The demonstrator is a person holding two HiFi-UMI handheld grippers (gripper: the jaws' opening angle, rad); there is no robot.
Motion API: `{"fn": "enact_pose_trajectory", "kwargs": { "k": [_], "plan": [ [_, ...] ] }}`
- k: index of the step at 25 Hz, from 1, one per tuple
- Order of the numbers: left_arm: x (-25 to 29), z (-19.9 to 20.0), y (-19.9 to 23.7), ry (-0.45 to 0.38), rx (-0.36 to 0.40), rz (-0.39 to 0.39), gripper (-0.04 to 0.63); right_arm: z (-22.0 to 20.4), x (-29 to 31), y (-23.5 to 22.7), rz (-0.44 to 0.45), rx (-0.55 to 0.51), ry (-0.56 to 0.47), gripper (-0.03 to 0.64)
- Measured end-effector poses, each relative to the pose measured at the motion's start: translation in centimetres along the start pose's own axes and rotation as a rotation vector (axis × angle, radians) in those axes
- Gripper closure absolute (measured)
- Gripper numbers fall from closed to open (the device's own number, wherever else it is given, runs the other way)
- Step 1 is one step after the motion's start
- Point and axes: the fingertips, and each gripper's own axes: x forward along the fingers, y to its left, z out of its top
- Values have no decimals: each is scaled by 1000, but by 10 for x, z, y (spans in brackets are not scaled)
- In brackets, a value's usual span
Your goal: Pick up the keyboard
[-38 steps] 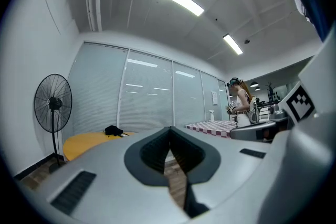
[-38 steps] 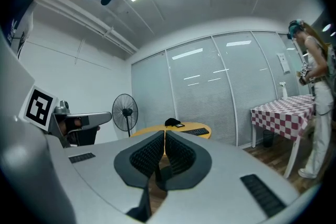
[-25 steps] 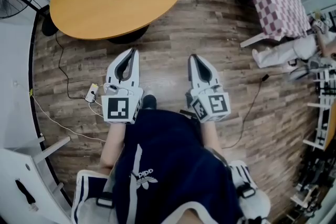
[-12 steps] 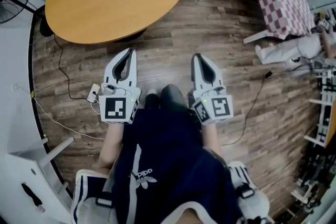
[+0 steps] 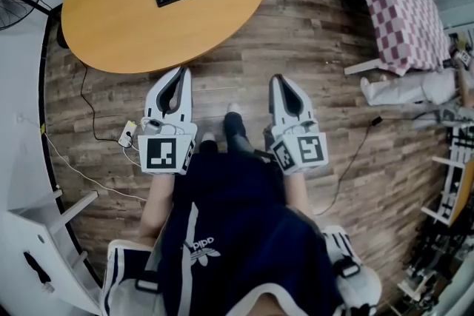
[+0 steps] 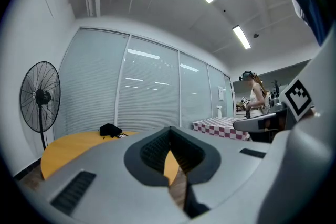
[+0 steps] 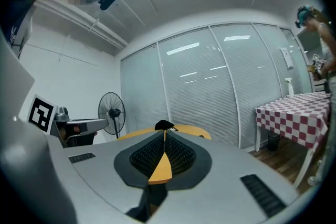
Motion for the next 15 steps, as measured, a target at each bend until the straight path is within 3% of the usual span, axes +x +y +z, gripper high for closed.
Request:
{"fn": "enact_pose_trajectory", "kwargs": {
  "k": [5, 15],
  "plan": [
    [45, 7, 5, -4, 44, 48, 591, 17, 47, -31, 69, -26, -1, 607],
    [107, 20, 4, -40, 38, 146, 591, 31, 101, -88, 142, -35, 2, 607]
  ]
}}
